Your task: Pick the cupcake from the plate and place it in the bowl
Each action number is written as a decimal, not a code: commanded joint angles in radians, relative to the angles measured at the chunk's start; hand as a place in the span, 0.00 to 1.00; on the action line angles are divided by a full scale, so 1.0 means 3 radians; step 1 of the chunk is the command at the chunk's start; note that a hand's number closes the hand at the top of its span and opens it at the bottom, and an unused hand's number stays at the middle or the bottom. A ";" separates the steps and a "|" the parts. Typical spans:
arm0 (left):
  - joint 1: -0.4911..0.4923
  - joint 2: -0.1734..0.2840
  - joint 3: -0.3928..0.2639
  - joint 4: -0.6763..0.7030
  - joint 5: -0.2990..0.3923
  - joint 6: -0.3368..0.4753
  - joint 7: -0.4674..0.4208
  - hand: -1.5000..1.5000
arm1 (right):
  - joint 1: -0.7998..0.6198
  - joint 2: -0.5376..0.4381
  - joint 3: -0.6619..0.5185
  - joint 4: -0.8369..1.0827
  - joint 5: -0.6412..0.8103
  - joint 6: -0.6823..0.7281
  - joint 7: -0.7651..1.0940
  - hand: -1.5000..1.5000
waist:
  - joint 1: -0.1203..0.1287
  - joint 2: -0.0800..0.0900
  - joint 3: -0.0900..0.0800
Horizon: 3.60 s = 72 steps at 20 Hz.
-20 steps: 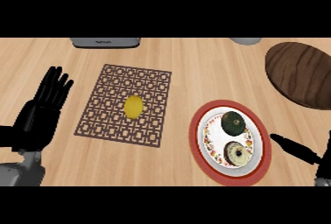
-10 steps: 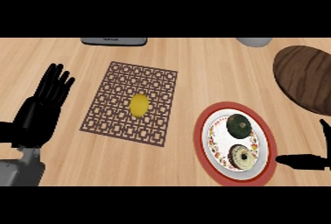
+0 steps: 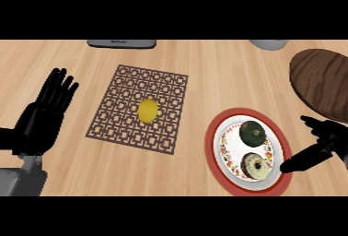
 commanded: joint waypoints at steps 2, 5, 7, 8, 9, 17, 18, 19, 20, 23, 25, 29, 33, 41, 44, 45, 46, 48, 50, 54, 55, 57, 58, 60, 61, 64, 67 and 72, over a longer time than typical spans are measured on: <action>-0.0080 -0.0059 0.0017 -0.0004 -0.0070 0.0102 0.0034 0.50 | -0.0699 0.0094 0.0089 -0.0001 -0.0223 0.0139 0.1154 0.00 | -0.0038 -0.0011 0.0008; -0.0070 -0.0115 0.0018 0.0044 -0.0093 0.0087 0.0043 0.50 | -0.0639 0.0237 0.0100 0.0113 -0.0231 0.0079 0.0965 0.00 | -0.0099 -0.0017 0.0013; 0.0002 0.0047 0.0154 -0.0062 0.0037 -0.0038 0.0156 0.50 | -0.0681 0.0263 0.0155 0.0028 -0.0257 -0.0014 0.1119 0.00 | -0.0092 -0.0023 0.0012; 0.0034 -0.0052 0.0066 -0.0079 -0.0069 0.0058 0.0124 0.50 | -0.0634 0.0373 0.0276 0.0004 -0.0119 -0.0136 0.1069 0.00 | -0.0103 -0.0023 0.0013; -0.0160 -0.0060 0.0152 0.0263 -0.0064 -0.0019 -0.0002 0.50 | -0.0492 0.0436 0.0375 -0.0046 -0.0042 -0.0241 0.0980 0.00 | -0.0153 -0.0016 0.0011; 0.0067 0.0022 0.0262 0.0064 -0.0010 -0.0160 0.0016 0.50 | -0.0221 0.0372 0.0612 -0.0288 0.0466 -0.0523 0.0868 0.00 | -0.0153 -0.0029 0.0012; 0.0087 -0.0109 0.0154 -0.0018 -0.0081 -0.0012 0.0061 0.50 | -0.0384 0.0386 0.0512 -0.0159 0.0459 -0.0496 0.0944 0.00 | -0.0131 -0.0026 0.0013; 0.0051 -0.0163 0.0091 -0.0170 -0.0146 0.0126 0.0159 0.50 | -0.0256 0.0352 0.0517 -0.0134 0.0488 -0.0417 0.0783 0.00 | -0.0139 -0.0028 0.0015; 0.0097 -0.0147 0.0159 0.0102 -0.0144 -0.0080 -0.0101 0.50 | -0.0209 0.0447 0.0637 -0.0278 0.0647 -0.0578 0.0883 0.00 | -0.0157 -0.0025 0.0011; 0.0079 -0.0075 0.0189 -0.0132 -0.0134 0.0000 0.0132 0.50 | -0.0242 0.0655 0.0738 -0.0164 0.0871 -0.0650 0.0921 0.00 | -0.0127 -0.0029 0.0014; 0.0051 -0.0064 0.0268 -0.0034 -0.0081 -0.0074 0.0155 0.50 | -0.0084 0.0519 0.0567 -0.0129 0.0797 -0.0459 0.0661 0.00 | -0.0144 -0.0023 0.0015; 0.0189 -0.0189 0.0205 -0.0045 -0.0167 -0.0130 -0.0042 0.50 | -0.0182 0.0738 0.0596 0.0063 0.0945 -0.0461 0.0712 0.00 | -0.0120 -0.0020 0.0014; 0.0204 -0.0146 0.0225 -0.0182 -0.0169 -0.0109 0.0142 0.50 | -0.0095 0.0839 0.0590 0.0214 0.0942 -0.0387 0.0600 0.00 | -0.0111 -0.0021 0.0016; 0.0076 -0.0171 0.0353 -0.0093 -0.0161 -0.0232 0.0161 0.50 | 0.0016 0.0941 0.0581 0.0185 0.1021 -0.0227 0.0607 0.00 | -0.0136 -0.0024 0.0015; 0.0001 -0.0276 0.0273 -0.0088 -0.0253 -0.0155 0.0192 0.50 | -0.0169 0.1190 0.0539 0.0669 0.1062 -0.0211 0.0441 1.00 | -0.0117 -0.0018 0.0017; 0.0137 -0.0217 0.0391 -0.0015 -0.0171 -0.0328 0.0055 0.50 | -0.0091 0.1121 0.0596 0.0651 0.1122 -0.0124 0.0339 1.00 | -0.0118 -0.0018 0.0016; -0.0010 -0.0304 0.0303 -0.0115 -0.0297 -0.0089 0.0195 0.50 | -0.0047 0.0908 0.0567 0.0444 0.1084 0.0080 0.0252 1.00 | -0.0137 -0.0022 0.0016; -0.0049 -0.0171 0.0421 0.0134 -0.0177 -0.0336 0.0138 0.50 | -0.0328 0.1037 0.0723 0.0648 0.1108 0.0223 0.0332 1.00 | -0.0107 -0.0010 0.0014; 0.0151 -0.0197 0.0424 -0.0070 -0.0228 -0.0310 0.0122 0.50 | -0.0218 0.1122 0.0774 0.0521 0.1294 0.0089 0.0368 1.00 | -0.0114 -0.0023 0.0015; -0.0007 -0.0309 0.0437 0.0147 -0.0282 -0.0322 0.0062 0.50 | -0.0368 0.1143 0.0644 0.0671 0.1328 0.0306 0.0261 1.00 | -0.0132 -0.0017 0.0015; 0.0237 -0.0346 0.0324 -0.0215 -0.0279 -0.0280 0.0219 0.50 | -0.0289 0.1042 0.0601 0.0632 0.1280 0.0376 0.0160 1.00 | -0.0120 -0.0023 0.0016; 0.0275 -0.0292 0.0326 -0.0380 -0.0324 -0.0201 0.0282 0.50 | -0.0301 0.0849 0.0729 0.0584 0.1283 0.0560 -0.0371 1.00 | -0.0087 -0.0029 0.0019; 0.0100 -0.0373 0.0319 -0.0074 -0.0389 -0.0153 0.0148 0.50 | -0.0270 0.0636 0.0876 0.0561 0.1364 0.0710 -0.0960 1.00 | -0.0112 -0.0009 0.0022; 0.0133 -0.0370 0.0302 -0.0091 -0.0344 -0.0224 0.0143 0.50 | -0.0309 0.0358 0.1015 0.0323 0.1505 0.0876 -0.1666 1.00 | -0.0097 -0.0017 0.0032; 0.0167 -0.0296 0.0390 -0.0051 -0.0302 -0.0281 0.0117 0.50 | -0.0256 0.0264 0.1182 0.0109 0.1644 0.0916 -0.1908 1.00 | -0.0122 -0.0048 0.0030; 0.0174 -0.0365 0.0328 -0.0085 -0.0314 -0.0242 0.0140 0.50 | -0.0325 -0.0162 0.1225 -0.0007 0.1899 0.0967 -0.2711 1.00 | -0.0143 -0.0045 0.0039; 0.0198 -0.0328 0.0405 -0.0117 -0.0296 -0.0229 0.0135 0.50 | -0.0119 -0.0579 0.1111 0.0059 0.2077 0.0685 -0.3612 1.00 | -0.0207 -0.0035 0.0038; 0.0200 -0.0323 0.0450 -0.0090 -0.0321 -0.0223 0.0110 0.50 | 0.0155 -0.1042 0.0427 0.0391 0.1937 0.0014 -0.4584 1.00 | -0.0259 -0.0032 0.0025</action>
